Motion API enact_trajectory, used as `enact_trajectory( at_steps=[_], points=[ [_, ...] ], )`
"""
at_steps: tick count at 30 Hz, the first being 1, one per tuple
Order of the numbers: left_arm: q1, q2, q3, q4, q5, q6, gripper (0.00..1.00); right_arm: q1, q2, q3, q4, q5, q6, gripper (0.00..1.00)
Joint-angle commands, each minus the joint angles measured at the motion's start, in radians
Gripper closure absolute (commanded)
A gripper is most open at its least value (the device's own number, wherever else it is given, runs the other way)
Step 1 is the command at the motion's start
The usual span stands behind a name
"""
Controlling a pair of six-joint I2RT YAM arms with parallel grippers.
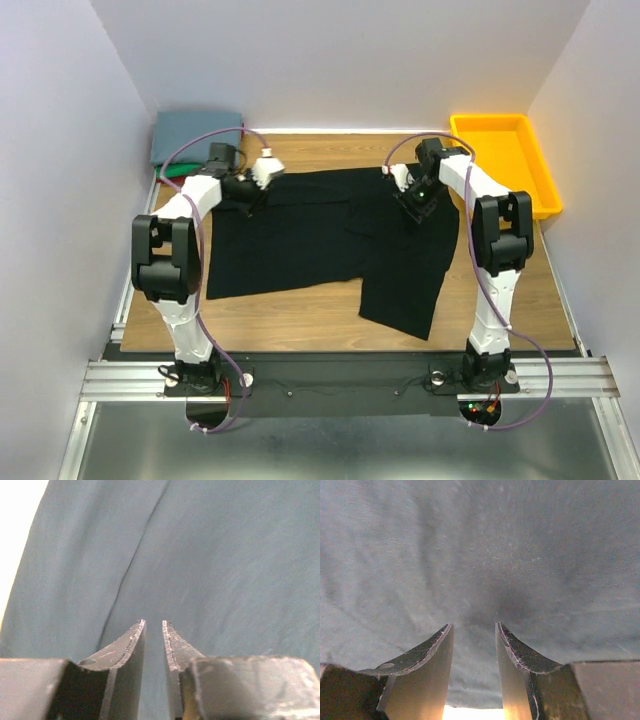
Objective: Fold and stack the t-shirts
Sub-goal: Fold the tshirt
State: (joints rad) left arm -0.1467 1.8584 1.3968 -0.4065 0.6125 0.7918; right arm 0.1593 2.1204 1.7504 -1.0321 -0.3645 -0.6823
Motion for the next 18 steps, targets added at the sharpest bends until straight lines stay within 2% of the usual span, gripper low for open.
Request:
enact_trajectory(
  at_steps=[1, 10, 18],
  points=[
    [0.088, -0.031, -0.076, -0.035, -0.019, -0.088, 0.72, -0.006, 0.012, -0.038, 0.021, 0.038, 0.036, 0.55],
    [0.208, 0.048, -0.101, -0.078, -0.095, -0.037, 0.81, 0.0, -0.022, -0.225, 0.055, 0.022, 0.053, 0.56],
    [0.26, 0.212, 0.071, -0.095, -0.16, -0.032, 0.85, 0.008, -0.083, -0.286, 0.061, -0.013, 0.096, 0.55]
  ],
)
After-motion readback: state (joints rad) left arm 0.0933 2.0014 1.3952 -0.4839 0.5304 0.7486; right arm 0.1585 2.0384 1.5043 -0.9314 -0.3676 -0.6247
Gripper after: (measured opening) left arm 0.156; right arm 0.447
